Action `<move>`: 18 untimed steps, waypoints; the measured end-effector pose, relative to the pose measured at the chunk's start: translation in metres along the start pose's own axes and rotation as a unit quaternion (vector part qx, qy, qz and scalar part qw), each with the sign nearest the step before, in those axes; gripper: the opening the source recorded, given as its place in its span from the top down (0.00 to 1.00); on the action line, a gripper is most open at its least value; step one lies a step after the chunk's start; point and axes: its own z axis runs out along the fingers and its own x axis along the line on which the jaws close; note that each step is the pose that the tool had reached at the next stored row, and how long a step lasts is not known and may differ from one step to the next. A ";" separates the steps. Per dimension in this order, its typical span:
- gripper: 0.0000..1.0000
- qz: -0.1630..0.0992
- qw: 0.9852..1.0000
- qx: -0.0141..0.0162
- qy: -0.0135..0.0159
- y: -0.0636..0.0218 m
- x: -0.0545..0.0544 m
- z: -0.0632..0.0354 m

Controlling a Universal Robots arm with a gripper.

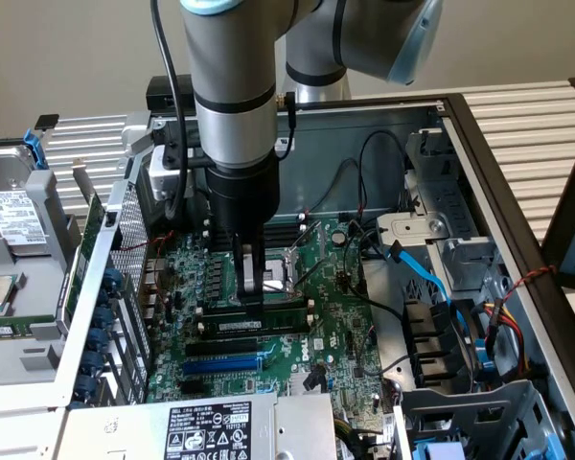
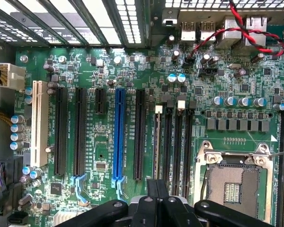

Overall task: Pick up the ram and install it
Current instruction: 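Press down the ram until it locks into place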

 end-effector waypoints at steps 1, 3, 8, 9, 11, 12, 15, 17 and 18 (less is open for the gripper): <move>0.89 0.000 1.000 0.000 0.000 0.0000 0.000 -0.0028; 0.89 0.000 1.000 0.000 0.001 -0.0001 0.000 -0.0075; 0.89 0.000 1.000 0.000 0.001 -0.0002 0.001 -0.0153; 0.89 0.000 1.000 0.000 0.001 -0.0002 0.001 -0.0159; 0.89 0.000 1.000 0.000 0.001 -0.0002 0.001 -0.0159; 0.89 0.000 1.000 0.000 0.001 -0.0002 0.001 -0.0159; 0.89 0.000 1.000 0.000 0.001 -0.0002 0.001 -0.0160; 0.89 0.000 1.000 0.000 0.001 -0.0002 0.001 -0.0160; 0.89 0.000 1.000 0.000 0.001 -0.0002 0.001 -0.0160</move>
